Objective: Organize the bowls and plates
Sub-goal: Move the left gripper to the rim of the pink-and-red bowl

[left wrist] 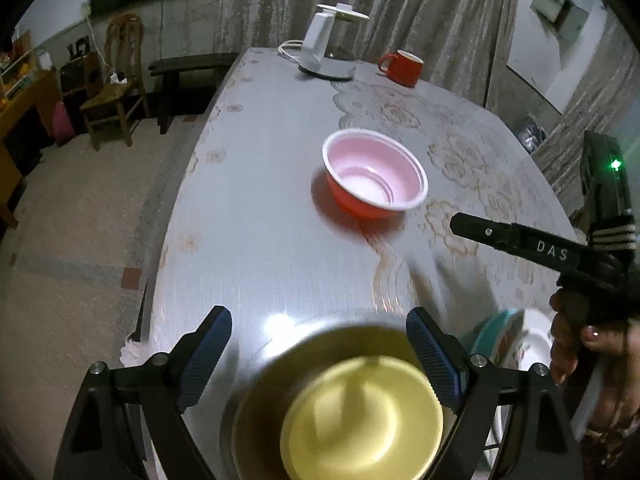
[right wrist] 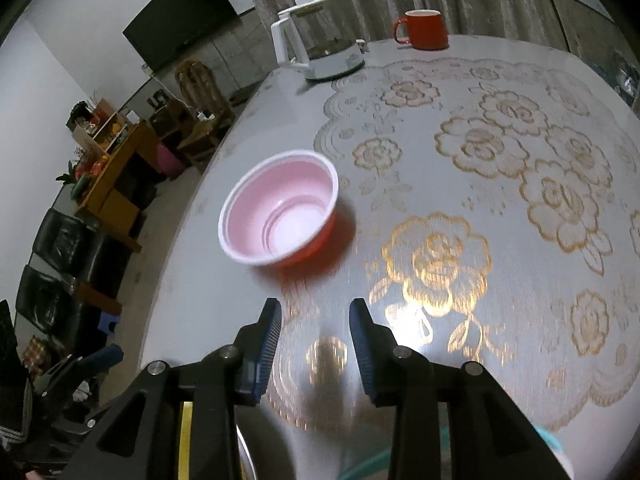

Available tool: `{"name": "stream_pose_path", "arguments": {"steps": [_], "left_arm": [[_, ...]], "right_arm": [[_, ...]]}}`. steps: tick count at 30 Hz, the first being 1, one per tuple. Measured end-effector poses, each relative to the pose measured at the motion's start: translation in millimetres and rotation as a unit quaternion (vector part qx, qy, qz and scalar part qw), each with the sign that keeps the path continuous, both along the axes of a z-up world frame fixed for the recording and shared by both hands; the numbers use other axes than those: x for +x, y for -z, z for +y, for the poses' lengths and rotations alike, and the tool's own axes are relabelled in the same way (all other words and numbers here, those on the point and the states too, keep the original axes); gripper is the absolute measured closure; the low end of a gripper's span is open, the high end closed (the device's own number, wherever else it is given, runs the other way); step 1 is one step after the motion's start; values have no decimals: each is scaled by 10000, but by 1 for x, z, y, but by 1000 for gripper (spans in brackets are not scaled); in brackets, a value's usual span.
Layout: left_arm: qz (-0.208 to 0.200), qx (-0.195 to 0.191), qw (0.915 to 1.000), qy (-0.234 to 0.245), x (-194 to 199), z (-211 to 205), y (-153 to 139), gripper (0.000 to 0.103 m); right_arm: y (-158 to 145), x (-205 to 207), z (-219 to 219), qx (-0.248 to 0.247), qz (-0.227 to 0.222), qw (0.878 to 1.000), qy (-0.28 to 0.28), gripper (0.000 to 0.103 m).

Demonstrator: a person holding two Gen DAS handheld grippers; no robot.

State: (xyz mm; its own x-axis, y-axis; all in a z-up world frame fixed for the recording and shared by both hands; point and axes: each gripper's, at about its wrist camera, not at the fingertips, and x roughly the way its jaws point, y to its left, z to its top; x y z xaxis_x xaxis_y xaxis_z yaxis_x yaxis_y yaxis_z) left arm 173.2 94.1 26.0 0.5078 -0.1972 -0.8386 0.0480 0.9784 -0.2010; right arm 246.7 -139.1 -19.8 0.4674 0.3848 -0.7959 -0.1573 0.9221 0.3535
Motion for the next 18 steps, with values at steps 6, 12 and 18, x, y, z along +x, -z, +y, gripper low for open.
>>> {"name": "stream_pose_path", "arguments": {"steps": [6,12,18], "left_arm": [[50,-237,9993,-276,37,13,0,13],[326,-521,9971,-458,73,17,14,13],[296,-405,9975,-489,100,11,19,14]], "right_arm": [[-1,27,2,72,-104,9999,13,68],[12,50,4,118,39,9999,83,68],[24,68,4,308,166,9993,144,71]]}}
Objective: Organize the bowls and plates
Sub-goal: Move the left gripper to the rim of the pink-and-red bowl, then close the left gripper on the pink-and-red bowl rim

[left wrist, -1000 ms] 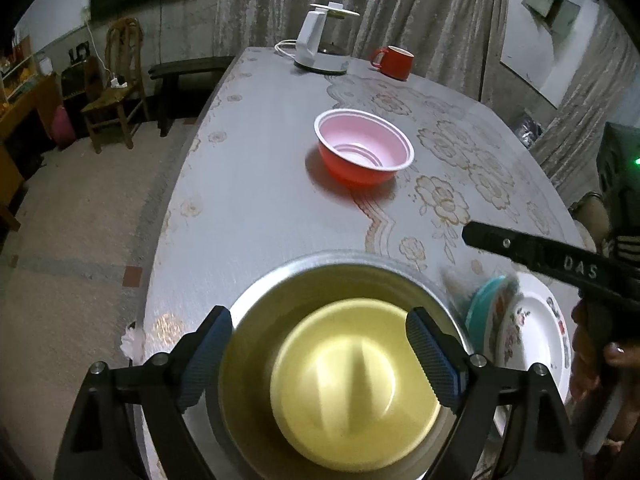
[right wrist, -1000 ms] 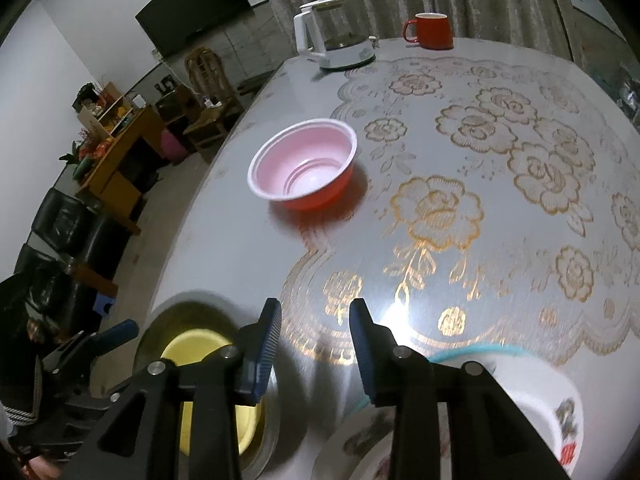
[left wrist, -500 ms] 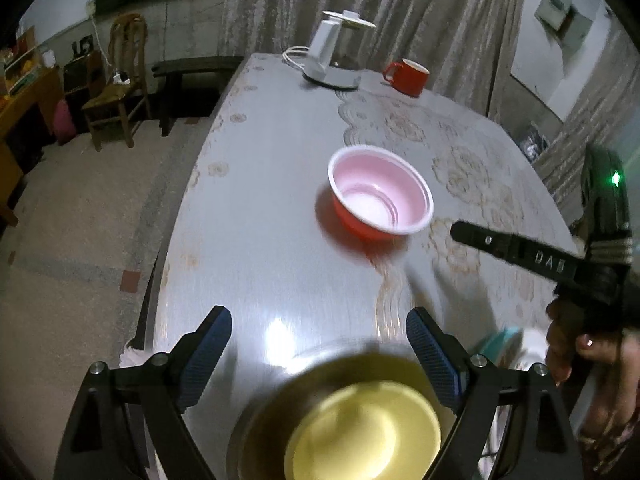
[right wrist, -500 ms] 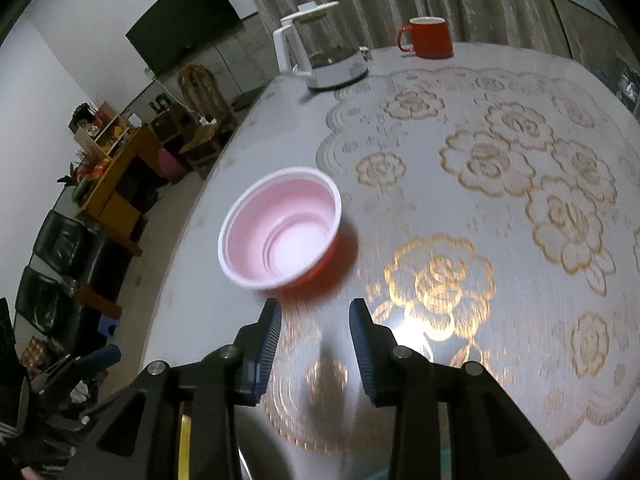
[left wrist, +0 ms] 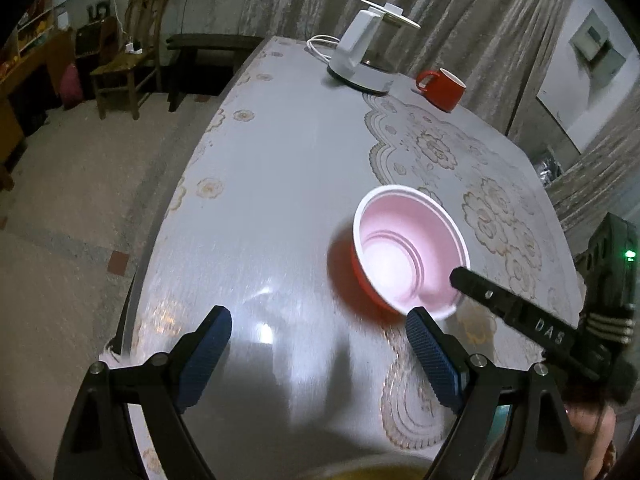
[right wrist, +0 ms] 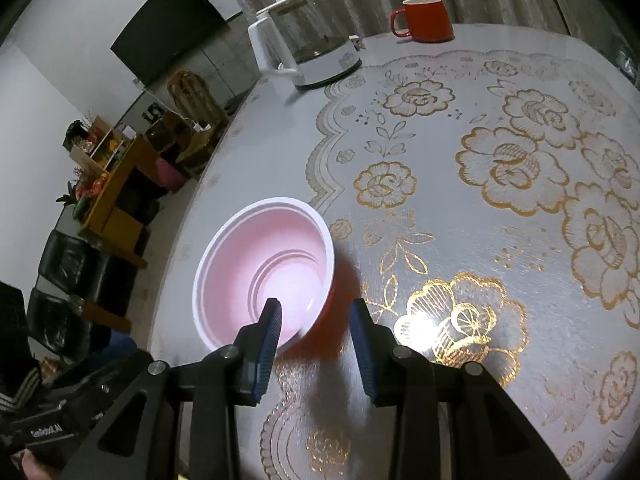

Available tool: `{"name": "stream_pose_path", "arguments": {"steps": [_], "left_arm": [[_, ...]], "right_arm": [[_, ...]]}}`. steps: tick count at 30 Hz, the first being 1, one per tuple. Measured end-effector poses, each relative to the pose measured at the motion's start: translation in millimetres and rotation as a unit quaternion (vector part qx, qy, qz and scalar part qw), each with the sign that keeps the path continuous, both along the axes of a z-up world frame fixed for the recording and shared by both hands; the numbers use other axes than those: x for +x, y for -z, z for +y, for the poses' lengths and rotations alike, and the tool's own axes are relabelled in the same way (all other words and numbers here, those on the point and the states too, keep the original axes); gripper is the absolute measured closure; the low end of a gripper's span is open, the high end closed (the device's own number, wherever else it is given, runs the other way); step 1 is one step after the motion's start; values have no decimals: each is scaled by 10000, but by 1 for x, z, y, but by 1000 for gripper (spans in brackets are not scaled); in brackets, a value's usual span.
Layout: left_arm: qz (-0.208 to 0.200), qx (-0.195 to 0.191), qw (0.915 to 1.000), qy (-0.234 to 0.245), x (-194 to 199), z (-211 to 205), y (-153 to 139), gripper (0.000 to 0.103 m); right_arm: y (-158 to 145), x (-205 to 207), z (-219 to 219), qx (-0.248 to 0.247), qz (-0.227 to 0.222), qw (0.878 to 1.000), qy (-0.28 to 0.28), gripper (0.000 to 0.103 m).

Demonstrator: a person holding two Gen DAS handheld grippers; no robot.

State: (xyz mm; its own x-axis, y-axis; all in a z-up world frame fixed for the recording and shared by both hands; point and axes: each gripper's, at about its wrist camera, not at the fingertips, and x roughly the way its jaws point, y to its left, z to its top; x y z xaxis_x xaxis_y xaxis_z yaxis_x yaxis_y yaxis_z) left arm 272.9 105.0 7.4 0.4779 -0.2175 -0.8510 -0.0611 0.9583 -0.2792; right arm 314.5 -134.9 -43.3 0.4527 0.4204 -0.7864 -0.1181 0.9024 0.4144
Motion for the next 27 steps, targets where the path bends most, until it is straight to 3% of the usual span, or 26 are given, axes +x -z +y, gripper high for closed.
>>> {"name": "stream_pose_path", "arguments": {"steps": [6,22,25,27], "left_arm": [[-122,193,9996,180,19,-13,8,20],[-106,299,9975,634,39,-45,20,33],[-33,359,9969,702,41,-47,24,46],[36,395,9963,768,42,-48,28,64]], "right_arm": [[12,10,4,81,131,9998,-104,82],[20,14,4,-2,144,9996,-230,89],[21,13,3,17,165,9996,-213,91],[21,14,2,15,157,9996,-216,93]]}}
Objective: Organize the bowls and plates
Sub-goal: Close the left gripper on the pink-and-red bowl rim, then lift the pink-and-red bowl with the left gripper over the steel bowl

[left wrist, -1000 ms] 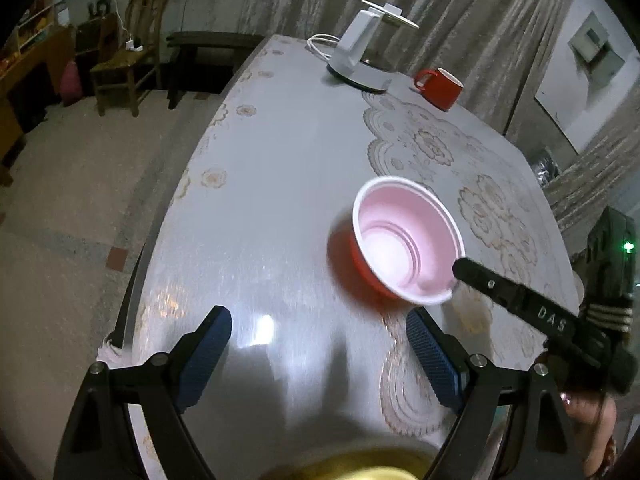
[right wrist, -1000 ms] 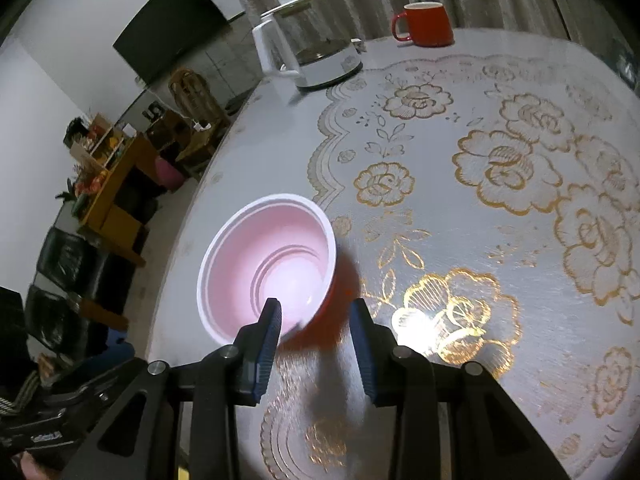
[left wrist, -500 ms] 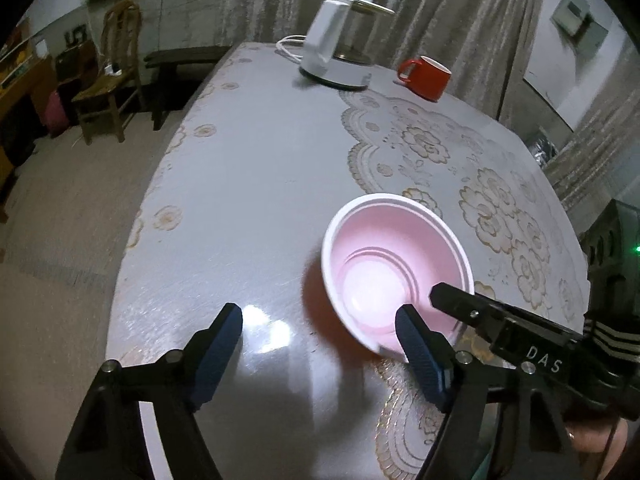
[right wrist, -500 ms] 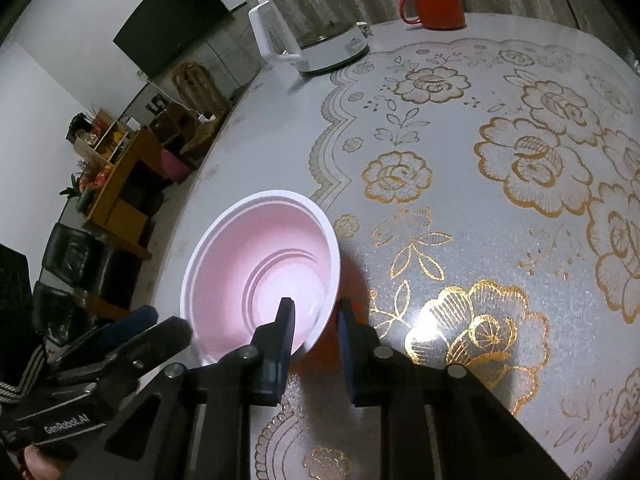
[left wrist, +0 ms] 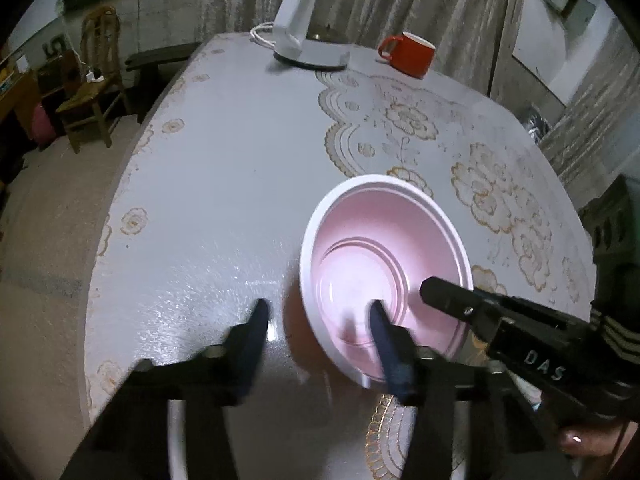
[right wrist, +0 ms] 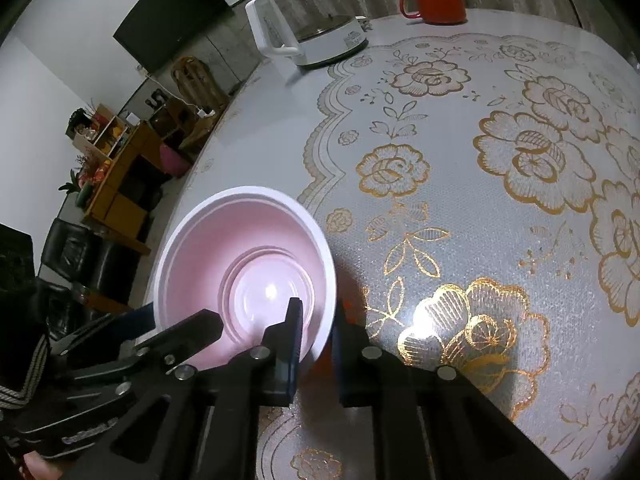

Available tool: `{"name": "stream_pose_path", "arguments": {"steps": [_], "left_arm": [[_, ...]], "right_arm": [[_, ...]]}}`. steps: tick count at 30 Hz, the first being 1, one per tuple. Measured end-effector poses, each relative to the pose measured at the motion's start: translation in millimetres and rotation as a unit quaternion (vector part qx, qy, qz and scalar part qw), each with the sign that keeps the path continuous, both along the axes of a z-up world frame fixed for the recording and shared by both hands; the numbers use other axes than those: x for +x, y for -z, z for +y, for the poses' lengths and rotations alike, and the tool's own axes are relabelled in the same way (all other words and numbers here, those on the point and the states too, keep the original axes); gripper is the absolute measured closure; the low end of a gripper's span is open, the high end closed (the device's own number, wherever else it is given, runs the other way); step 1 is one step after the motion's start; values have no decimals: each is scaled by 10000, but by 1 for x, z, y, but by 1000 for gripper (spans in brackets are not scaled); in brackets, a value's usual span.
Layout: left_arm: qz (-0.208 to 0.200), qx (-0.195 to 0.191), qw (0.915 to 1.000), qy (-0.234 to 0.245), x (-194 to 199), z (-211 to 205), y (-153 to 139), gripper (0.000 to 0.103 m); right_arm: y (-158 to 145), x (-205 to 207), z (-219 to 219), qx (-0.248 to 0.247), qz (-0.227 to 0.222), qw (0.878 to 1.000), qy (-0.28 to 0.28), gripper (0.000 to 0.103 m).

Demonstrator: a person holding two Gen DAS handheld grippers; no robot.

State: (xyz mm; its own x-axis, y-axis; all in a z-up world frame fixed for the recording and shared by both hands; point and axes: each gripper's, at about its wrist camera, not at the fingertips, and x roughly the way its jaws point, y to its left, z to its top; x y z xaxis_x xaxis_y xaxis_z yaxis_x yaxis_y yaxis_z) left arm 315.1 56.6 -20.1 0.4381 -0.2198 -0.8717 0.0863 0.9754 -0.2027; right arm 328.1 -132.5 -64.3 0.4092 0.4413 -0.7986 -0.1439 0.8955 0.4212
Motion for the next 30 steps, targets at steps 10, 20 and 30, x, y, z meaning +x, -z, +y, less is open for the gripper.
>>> {"name": "stream_pose_path", "arguments": {"steps": [10,20,30], "left_arm": [[-74,141,9997,199,-8,-6,0,80],[-215,238,9986,432,-30,-17,-10,80],[-587,203,9963,595,-73,-24,-33,80]], "right_arm": [[0,-7,-3,135,41,9999,79,93],[-8,-29,-11,148,-20,9998,155,93],[-31,-66,-21,212,-270,9991,255,93]]}}
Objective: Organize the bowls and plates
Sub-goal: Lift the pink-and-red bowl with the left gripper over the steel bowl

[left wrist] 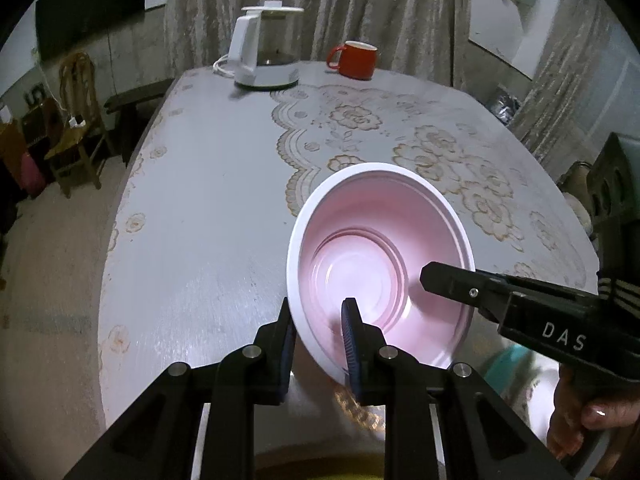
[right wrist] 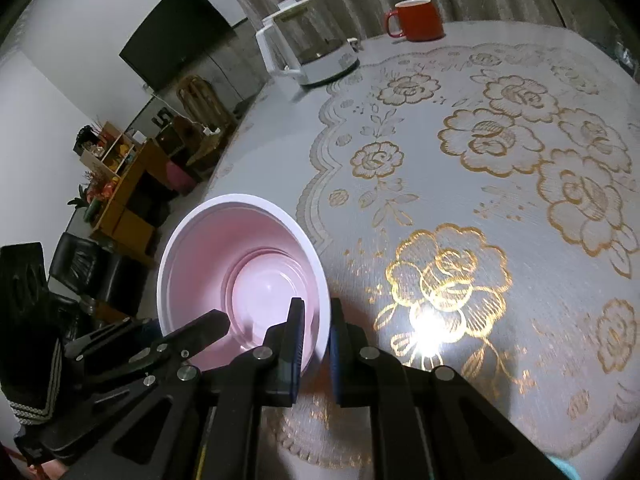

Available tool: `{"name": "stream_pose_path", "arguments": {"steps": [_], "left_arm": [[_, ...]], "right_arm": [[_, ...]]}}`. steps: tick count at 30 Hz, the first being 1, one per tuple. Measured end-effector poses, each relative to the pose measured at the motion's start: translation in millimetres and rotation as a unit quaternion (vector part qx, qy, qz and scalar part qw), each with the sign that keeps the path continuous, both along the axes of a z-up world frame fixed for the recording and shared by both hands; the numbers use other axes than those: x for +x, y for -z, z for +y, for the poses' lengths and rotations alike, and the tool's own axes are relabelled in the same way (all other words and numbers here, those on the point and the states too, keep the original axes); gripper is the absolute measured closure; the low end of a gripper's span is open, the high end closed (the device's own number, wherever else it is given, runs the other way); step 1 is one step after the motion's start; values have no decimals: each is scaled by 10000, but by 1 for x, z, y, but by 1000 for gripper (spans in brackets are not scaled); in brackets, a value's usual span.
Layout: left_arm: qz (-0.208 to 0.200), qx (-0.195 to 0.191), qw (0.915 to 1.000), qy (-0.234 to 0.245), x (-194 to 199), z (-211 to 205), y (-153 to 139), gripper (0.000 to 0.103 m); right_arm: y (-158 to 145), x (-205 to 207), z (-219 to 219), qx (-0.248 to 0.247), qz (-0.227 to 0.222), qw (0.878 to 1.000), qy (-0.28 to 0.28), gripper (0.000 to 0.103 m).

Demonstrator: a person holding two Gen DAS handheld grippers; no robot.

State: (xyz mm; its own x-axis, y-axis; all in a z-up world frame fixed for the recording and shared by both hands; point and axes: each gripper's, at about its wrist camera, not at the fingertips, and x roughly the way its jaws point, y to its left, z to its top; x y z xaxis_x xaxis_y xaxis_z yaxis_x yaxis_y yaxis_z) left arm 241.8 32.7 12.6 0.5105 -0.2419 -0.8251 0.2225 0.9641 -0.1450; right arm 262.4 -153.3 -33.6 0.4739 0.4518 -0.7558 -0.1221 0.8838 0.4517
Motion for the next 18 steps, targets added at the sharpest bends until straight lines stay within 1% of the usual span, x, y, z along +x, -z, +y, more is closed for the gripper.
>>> {"name": "stream_pose_path", "arguments": {"steps": [9,12,18], "left_arm": [[-257,-272,9993,15,-52,9,-19,80],[-353,-317,9989,-18,-68,13,-23,80],[-570,-415,9975,-108,-103,22,-33,80]], "right_arm": [[-27,-53,1,118,-402,9991,0,93],[-31,-70,3,158,-507,9986,21,93],[-31,-100,7,368,-530,9979,-30,93]]}}
